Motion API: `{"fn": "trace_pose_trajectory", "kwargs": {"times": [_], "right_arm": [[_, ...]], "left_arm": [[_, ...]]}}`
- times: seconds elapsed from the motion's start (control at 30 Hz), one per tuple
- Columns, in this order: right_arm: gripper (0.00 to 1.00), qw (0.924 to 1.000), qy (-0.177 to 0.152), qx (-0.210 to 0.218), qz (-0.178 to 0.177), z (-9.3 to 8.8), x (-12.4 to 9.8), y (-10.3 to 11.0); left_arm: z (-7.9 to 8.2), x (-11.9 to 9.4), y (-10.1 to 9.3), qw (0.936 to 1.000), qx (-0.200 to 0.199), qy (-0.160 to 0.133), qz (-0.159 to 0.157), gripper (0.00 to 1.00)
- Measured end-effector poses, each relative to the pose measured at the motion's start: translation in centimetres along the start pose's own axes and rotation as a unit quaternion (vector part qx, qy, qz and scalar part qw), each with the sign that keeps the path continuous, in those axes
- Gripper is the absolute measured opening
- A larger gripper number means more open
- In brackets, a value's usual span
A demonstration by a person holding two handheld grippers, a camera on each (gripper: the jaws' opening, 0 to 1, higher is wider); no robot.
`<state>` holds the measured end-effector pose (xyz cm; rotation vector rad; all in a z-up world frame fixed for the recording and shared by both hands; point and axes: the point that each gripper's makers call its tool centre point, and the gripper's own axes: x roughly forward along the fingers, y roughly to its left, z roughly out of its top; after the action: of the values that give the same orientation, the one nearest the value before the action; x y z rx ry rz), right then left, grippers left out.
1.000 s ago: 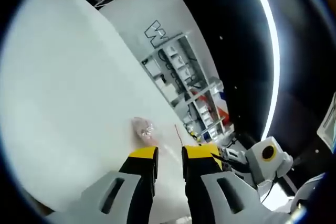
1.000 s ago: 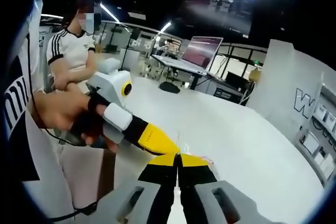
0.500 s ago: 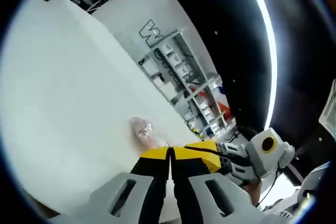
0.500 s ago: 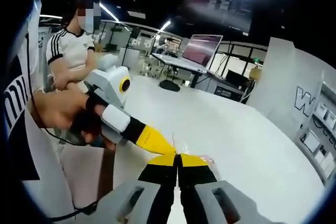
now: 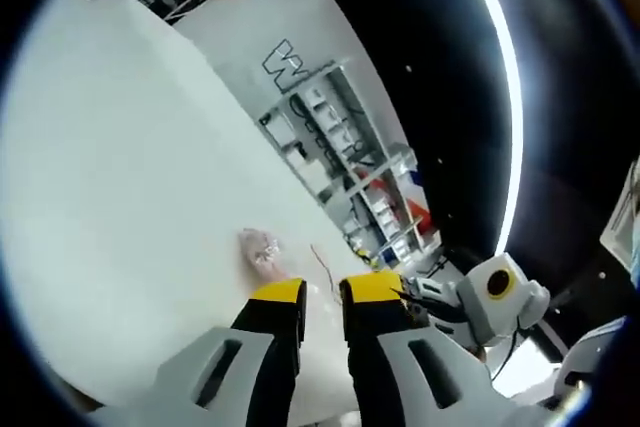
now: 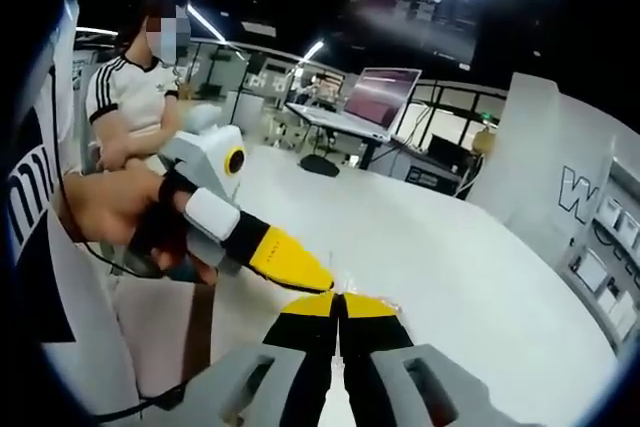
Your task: Open the resealable bag by pulling the two sides of the seal apart until the entire bag opening is separated and visibly accessible.
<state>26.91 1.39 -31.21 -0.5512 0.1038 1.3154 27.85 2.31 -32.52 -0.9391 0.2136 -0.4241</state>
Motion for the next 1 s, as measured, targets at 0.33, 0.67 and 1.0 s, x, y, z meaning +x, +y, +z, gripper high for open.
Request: {"fn": "trace_pose_trajectory", "kwargs": {"times": [0.33,0.67,1.0], "right_arm": [[0.00,1.0000,0.001,-0.003,0.001,-0.05,0.08,0.03],[0.00,1.0000,0.003,-0.001,0.008,-0.27,0.07,0.21],[0.00,0.9996,0.007,-0.003,0.025,0.00,-0.20,0.12]], "left_arm": [[-0.04,0.21,0.00,1.0000,0.003,0.001,0.003,0.04],[-0.31,0.24,-0.21,0.9991,0.042,0.008,0.007,0.01],[-0.39,-0.04,0.23,0.9961,0.084,0.011,0.025,0.01]]}}
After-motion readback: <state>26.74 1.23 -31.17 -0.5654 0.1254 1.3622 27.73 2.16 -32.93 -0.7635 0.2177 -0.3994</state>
